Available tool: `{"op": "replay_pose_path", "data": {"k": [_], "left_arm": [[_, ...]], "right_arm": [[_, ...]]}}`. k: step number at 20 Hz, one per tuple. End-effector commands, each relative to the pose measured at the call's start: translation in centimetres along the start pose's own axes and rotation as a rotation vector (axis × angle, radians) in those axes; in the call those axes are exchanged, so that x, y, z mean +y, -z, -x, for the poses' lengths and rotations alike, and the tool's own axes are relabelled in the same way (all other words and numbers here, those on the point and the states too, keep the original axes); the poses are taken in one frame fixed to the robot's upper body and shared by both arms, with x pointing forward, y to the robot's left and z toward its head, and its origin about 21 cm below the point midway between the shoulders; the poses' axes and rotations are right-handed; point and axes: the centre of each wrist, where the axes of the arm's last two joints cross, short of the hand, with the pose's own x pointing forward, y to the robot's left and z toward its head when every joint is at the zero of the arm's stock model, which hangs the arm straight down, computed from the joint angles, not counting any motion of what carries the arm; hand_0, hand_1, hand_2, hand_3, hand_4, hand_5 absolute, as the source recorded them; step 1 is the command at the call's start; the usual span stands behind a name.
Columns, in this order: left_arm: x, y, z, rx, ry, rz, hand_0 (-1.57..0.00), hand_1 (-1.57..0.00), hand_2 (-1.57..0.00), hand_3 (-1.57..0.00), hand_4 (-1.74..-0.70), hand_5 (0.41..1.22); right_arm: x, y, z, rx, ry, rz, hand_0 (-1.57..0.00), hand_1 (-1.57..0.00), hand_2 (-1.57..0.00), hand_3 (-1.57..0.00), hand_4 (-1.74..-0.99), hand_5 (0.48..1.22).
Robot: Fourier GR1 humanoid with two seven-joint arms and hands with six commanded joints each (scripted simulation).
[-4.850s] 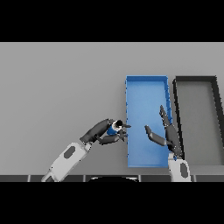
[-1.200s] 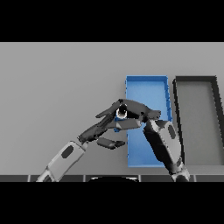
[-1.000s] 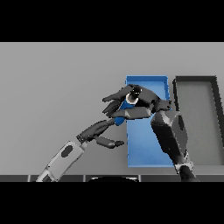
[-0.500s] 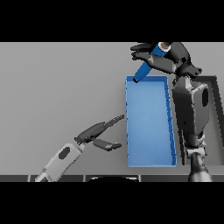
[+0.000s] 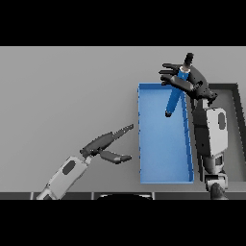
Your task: Pick up the blue pipe and place it into the blue bin.
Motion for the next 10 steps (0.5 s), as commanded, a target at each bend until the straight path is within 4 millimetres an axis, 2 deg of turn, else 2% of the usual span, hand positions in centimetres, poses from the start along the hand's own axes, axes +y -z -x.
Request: {"op": "replay_pose_path", "data": {"k": [1,4,8,9,10], "left_arm": [[0.0,0.2,-0.2,-0.003,0.000,0.000,0.00,0.00,0.00,0.00,-0.89,0.470],[-0.3,0.7,-0.2,0.001,0.009,0.004,0.00,0.00,0.00,0.00,-0.88,0.463],[-0.4,0.7,0.0,0.009,-0.004,0.004,0.00,0.00,0.00,0.00,-0.88,0.460],[-0.3,0.8,-0.1,0.009,0.000,0.002,0.00,0.00,0.00,0.00,-0.89,0.457],[-0.3,0.6,-0.1,-0.002,-0.003,0.005,0.00,0.00,0.00,0.00,-0.89,0.455]], "right_arm": [[0.0,-0.3,1.0,0.039,0.020,0.022,-1.57,-1.57,-1.57,-1.57,-1.741,1.120],[-0.9,-0.9,4.6,0.175,0.024,0.071,-1.57,-1.57,-1.57,-1.57,-1.741,1.122],[-1.4,-1.4,8.5,0.353,0.004,0.072,-1.57,-1.57,-1.57,-1.57,-1.591,1.114],[-1.4,-1.6,9.6,0.412,0.007,0.083,-1.57,-1.57,-1.57,-1.33,-1.599,1.110],[-1.6,-1.7,10.5,0.473,0.007,0.103,-1.56,-1.46,-1.39,-1.12,-1.547,1.133]]}}
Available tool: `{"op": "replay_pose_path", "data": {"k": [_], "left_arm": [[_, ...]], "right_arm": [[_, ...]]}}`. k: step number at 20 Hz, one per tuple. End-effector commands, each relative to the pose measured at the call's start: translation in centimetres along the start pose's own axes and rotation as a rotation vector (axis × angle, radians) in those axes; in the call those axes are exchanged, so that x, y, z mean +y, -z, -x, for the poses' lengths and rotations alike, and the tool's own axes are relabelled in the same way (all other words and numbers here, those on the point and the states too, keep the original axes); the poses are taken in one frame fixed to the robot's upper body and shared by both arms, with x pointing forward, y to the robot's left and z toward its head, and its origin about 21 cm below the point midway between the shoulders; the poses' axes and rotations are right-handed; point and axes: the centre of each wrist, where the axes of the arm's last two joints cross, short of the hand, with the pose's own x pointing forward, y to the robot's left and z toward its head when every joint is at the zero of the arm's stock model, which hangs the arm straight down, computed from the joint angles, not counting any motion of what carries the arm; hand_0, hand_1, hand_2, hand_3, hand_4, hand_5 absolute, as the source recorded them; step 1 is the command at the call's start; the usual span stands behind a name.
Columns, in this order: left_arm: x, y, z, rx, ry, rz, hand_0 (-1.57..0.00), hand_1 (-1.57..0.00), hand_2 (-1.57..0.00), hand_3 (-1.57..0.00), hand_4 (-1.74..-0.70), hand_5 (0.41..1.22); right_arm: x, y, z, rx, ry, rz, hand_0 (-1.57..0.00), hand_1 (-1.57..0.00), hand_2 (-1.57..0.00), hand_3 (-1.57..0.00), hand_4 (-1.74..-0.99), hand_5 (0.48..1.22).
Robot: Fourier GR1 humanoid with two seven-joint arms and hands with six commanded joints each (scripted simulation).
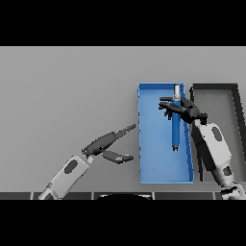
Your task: Pick up the blue pipe and place it into the blue bin.
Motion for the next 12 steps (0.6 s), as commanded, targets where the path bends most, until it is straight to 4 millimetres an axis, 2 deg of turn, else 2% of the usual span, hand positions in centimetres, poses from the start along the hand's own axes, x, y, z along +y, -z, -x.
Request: {"op": "replay_pose_path", "data": {"k": [1,3,5,8,12], "left_arm": [[-0.1,0.0,0.1,0.007,0.001,0.002,0.00,0.00,0.00,0.00,-0.89,0.453],[-0.1,-0.1,0.2,0.006,0.006,-0.002,0.00,0.00,0.00,0.00,-0.89,0.453],[-0.2,-0.1,-0.1,0.009,0.003,-0.009,0.00,0.00,0.00,0.00,-0.89,0.453],[0.1,-0.2,-0.1,0.012,-0.001,-0.003,0.00,0.00,0.00,0.00,-0.89,0.454],[-0.3,-0.2,0.1,0.006,0.006,-0.003,0.00,0.00,0.00,0.00,-0.90,0.450]], "right_arm": [[0.0,0.4,0.2,0.050,0.012,0.011,-1.31,-1.17,-1.11,-0.90,-1.503,1.150],[0.2,1.2,0.8,0.144,0.022,0.015,-0.84,-0.75,-0.71,-0.57,-1.392,1.176],[0.7,1.1,0.8,0.185,-0.024,-0.018,-0.53,-0.48,-0.46,-0.37,-1.285,1.141],[1.0,0.8,0.8,0.219,-0.163,-0.011,-0.27,-0.24,-0.23,-0.19,-1.179,0.975],[1.1,1.4,1.3,0.206,-0.310,0.026,-0.11,-0.10,-0.09,-0.08,-1.125,0.821]]}}
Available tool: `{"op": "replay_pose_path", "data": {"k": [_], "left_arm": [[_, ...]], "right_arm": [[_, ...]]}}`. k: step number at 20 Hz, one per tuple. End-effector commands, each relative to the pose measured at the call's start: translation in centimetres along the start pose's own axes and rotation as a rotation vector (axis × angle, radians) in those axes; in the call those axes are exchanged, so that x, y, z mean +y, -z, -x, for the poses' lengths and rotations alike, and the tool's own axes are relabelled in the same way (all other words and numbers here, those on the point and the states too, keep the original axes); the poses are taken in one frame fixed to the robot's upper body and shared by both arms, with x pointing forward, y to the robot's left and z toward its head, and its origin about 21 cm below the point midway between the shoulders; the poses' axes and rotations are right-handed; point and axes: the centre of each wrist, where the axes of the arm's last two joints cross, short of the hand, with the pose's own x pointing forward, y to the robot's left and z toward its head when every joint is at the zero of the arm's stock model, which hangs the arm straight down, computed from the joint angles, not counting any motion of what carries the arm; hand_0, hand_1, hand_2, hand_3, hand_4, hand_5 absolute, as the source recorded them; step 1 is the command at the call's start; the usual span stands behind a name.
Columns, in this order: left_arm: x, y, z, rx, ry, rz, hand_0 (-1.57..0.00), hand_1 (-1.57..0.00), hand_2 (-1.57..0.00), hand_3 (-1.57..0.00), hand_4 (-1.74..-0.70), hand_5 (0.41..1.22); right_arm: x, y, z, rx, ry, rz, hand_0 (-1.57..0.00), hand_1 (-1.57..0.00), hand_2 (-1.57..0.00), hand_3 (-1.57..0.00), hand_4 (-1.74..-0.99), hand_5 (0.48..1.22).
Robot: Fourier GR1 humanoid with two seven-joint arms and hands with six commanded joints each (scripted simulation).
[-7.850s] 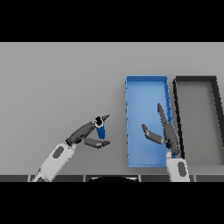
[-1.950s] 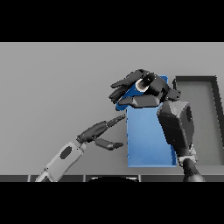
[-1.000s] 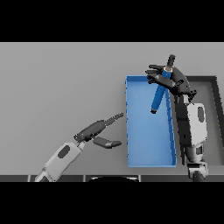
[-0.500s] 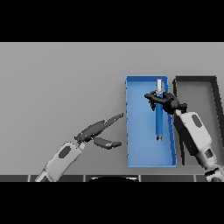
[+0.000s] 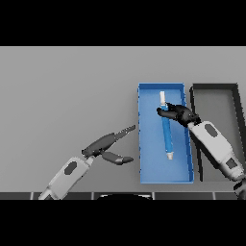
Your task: Pick up the blue pipe and place it into the blue bin.
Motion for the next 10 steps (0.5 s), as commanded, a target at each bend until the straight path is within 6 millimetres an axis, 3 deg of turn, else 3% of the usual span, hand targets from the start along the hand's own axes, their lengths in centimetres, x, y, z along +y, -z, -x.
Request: {"op": "replay_pose_path", "data": {"k": [1,4,10], "left_arm": [[0.12,0.29,-0.23,0.006,-0.004,0.003,0.00,0.00,0.00,0.00,-0.90,0.453],[-0.32,0.27,-0.18,0.000,-0.019,0.000,0.00,0.00,0.00,0.00,-0.91,0.458],[-0.15,0.71,-0.13,0.008,-0.019,0.003,0.00,0.00,0.00,0.00,-0.92,0.466]], "right_arm": [[0.16,0.09,0.13,-0.011,-0.017,0.002,-0.09,-0.08,-0.08,-0.06,-1.126,0.794],[0.26,0.56,0.67,0.000,-0.021,0.036,-0.04,-0.04,-0.04,-0.03,-1.124,0.717],[0.23,0.01,0.33,-0.022,0.000,0.021,-0.01,-0.01,-0.01,-0.01,-1.132,0.675]]}}
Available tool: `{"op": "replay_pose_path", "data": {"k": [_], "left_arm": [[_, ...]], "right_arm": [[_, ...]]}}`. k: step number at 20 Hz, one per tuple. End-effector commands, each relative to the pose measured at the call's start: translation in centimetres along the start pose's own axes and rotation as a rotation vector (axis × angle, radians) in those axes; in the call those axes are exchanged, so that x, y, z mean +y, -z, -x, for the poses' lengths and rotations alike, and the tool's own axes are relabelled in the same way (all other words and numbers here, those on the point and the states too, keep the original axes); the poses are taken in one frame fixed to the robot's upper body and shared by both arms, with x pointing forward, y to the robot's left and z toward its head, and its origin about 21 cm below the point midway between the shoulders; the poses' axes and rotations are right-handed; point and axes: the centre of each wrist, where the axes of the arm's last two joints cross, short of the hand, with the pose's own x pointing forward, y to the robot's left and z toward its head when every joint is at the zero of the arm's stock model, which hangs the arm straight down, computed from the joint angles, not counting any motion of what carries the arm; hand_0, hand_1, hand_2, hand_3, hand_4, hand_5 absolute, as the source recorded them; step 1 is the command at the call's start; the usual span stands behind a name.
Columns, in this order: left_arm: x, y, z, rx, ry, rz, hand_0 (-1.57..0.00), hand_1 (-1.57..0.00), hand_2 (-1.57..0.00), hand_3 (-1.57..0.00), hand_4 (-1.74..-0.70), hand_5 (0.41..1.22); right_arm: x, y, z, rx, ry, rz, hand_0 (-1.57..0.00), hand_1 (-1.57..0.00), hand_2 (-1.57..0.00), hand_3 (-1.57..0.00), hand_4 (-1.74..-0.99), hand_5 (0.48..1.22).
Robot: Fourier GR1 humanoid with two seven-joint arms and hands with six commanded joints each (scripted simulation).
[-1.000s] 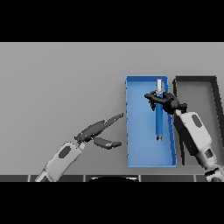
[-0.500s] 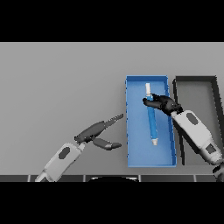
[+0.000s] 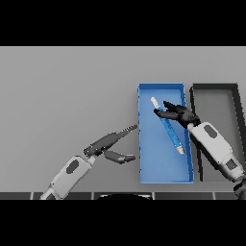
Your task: Pick up the blue pipe and place it into the blue bin.
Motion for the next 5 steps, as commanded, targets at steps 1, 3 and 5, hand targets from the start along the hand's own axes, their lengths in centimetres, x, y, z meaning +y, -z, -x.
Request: {"op": "replay_pose_path", "data": {"k": [1,3,5], "left_arm": [[-0.04,-0.04,0.03,-0.006,-0.005,0.000,0.00,0.00,0.00,0.00,-0.92,0.464],[-0.17,-0.21,0.28,-0.002,-0.015,-0.001,0.00,0.00,0.00,0.00,-0.92,0.467],[-0.36,-0.09,0.21,-0.008,-0.021,0.004,0.00,0.00,0.00,0.00,-0.92,0.468]], "right_arm": [[-0.11,0.29,0.12,-0.003,-0.008,-0.001,-0.01,-0.01,-0.01,-0.01,-1.129,0.672],[-0.08,0.44,0.22,0.002,-0.006,-0.004,-0.01,-0.01,-0.01,-0.01,-1.129,0.674],[-0.43,0.59,0.58,-0.012,-0.001,-0.009,-0.01,-0.01,-0.01,-0.01,-1.129,0.677]]}}
